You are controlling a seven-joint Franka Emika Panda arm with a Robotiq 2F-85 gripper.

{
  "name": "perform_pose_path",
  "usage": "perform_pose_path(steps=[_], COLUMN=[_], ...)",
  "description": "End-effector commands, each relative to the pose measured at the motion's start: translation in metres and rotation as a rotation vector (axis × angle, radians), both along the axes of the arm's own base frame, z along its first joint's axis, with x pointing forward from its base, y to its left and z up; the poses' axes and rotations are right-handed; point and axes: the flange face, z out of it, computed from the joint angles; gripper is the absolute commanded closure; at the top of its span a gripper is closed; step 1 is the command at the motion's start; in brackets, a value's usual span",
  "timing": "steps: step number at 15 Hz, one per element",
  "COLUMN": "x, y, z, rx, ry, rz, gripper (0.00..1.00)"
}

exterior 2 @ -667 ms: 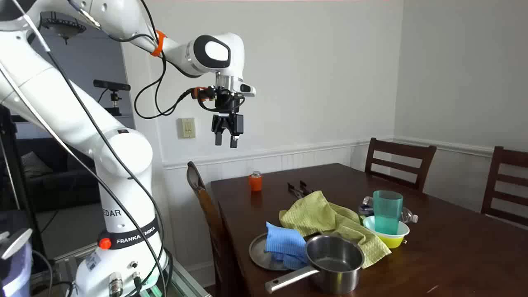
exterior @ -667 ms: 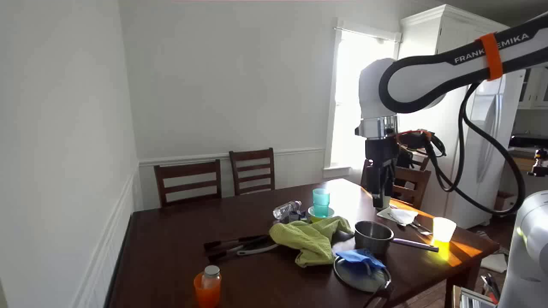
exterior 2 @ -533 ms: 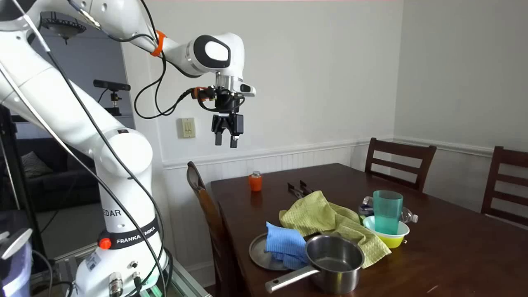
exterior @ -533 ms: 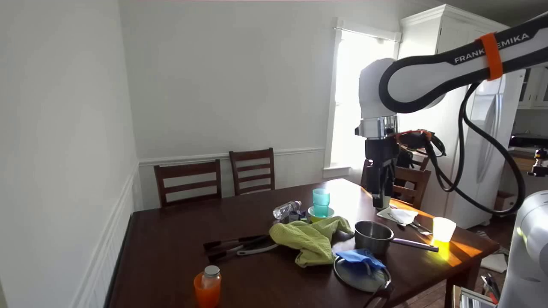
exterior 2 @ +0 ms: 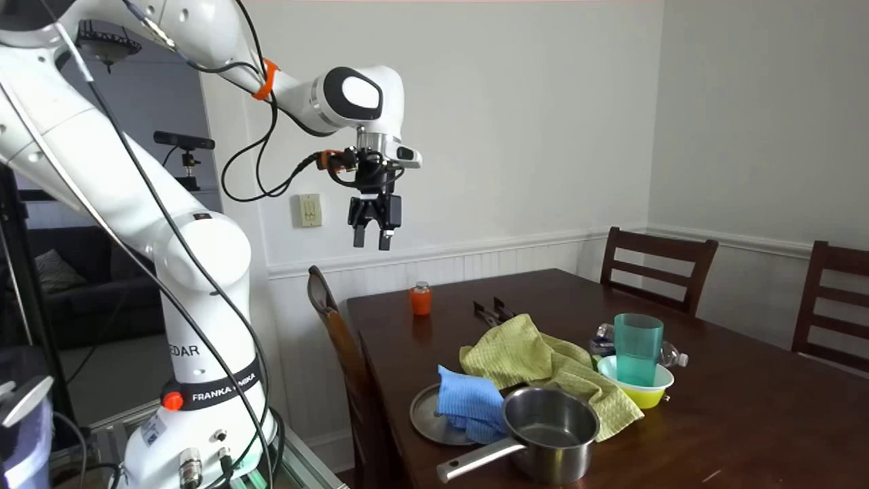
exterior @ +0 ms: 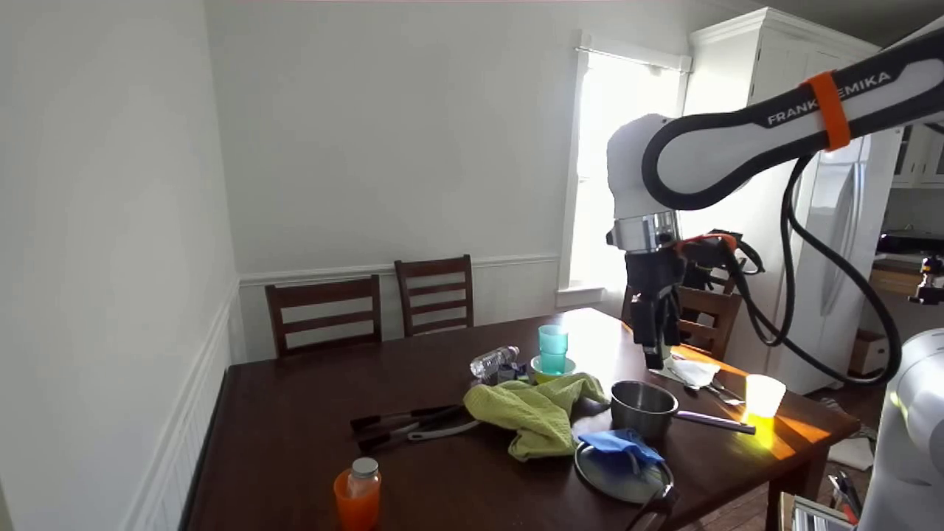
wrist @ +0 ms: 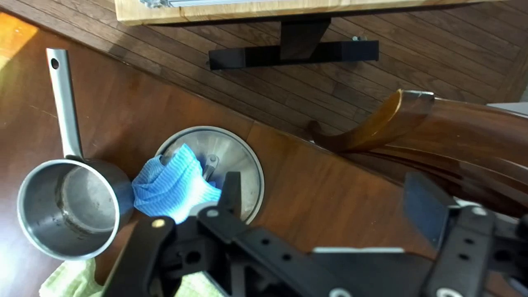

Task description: Use the blue cloth to put the silver lid on the pot

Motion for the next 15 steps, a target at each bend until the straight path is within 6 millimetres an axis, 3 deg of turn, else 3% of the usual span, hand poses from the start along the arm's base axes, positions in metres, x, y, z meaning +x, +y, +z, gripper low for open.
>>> perform_pose_path(steps=[1, 9, 15], x=[0.023, 0.056, 0.065], y=[0.01, 0.022, 0.02], z=[-0.045, -0.137, -0.2], rx=[-0.089, -0.317, -0.457], ry=[0.111, 0.143, 0.097], rz=[0.024, 0.076, 0.059], gripper=[0.0, 0.0, 0.0])
